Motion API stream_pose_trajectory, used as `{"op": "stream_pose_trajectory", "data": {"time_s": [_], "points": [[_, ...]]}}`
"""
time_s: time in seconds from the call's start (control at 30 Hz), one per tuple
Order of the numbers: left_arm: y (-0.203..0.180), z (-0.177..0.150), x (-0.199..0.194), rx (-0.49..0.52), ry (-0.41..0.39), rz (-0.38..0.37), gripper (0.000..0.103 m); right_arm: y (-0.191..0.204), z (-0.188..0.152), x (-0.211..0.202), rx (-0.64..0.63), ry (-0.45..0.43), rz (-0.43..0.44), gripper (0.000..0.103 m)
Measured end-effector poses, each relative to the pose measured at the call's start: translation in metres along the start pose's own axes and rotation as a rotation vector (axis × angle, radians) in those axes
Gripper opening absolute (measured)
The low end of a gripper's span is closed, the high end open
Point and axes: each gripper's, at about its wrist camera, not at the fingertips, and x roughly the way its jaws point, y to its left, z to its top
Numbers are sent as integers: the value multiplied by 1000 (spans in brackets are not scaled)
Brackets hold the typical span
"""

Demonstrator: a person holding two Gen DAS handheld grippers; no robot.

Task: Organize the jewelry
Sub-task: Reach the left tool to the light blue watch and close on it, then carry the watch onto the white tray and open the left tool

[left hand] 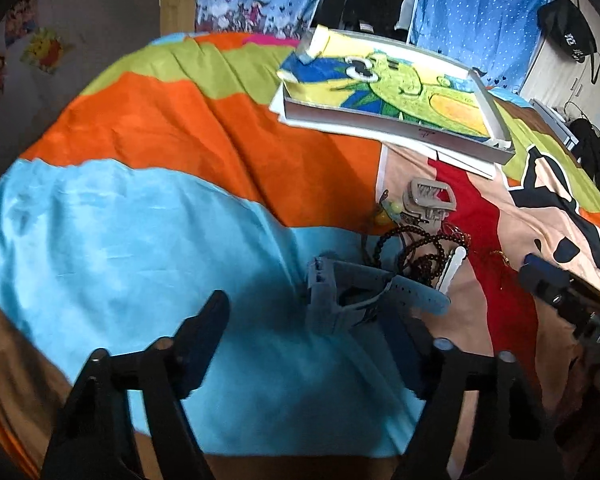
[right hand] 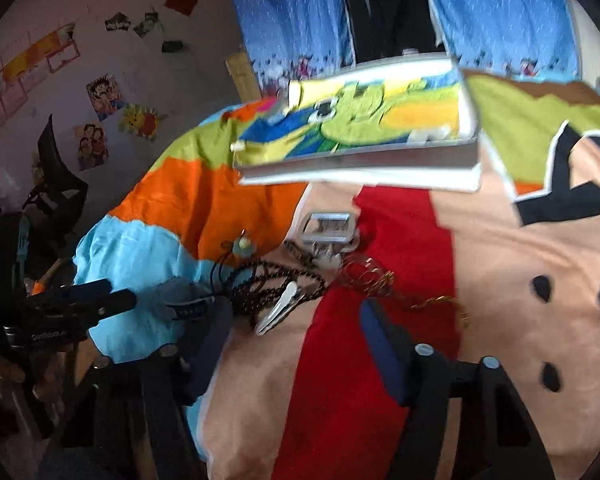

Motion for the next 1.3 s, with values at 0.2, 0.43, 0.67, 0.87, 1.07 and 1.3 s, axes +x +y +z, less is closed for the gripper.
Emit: {"op": "stream_pose_trajectory", "data": {"time_s": [0.2, 0.43, 0.67, 0.87, 1.07, 1.3], "points": [[11, 10, 26, -59, 76, -35, 44, 4, 2, 31, -25, 60, 21, 46], [18, 12, 35, -82, 118, -84, 30, 5, 11, 55, -47, 61, -8, 25], [14, 9, 43, -57, 150, -80, 17, 10, 8, 74, -77, 101, -23, 10], [11, 4, 33, -51, 102, -29, 14, 13, 8, 67, -70, 83, 5, 6], [9, -3, 14, -82, 53, -2, 14, 20, 10, 40, -92, 18, 5, 3], [2, 5, -5, -102, -39, 12, 14, 15, 17, 22, -49, -61, 15, 3]]}}
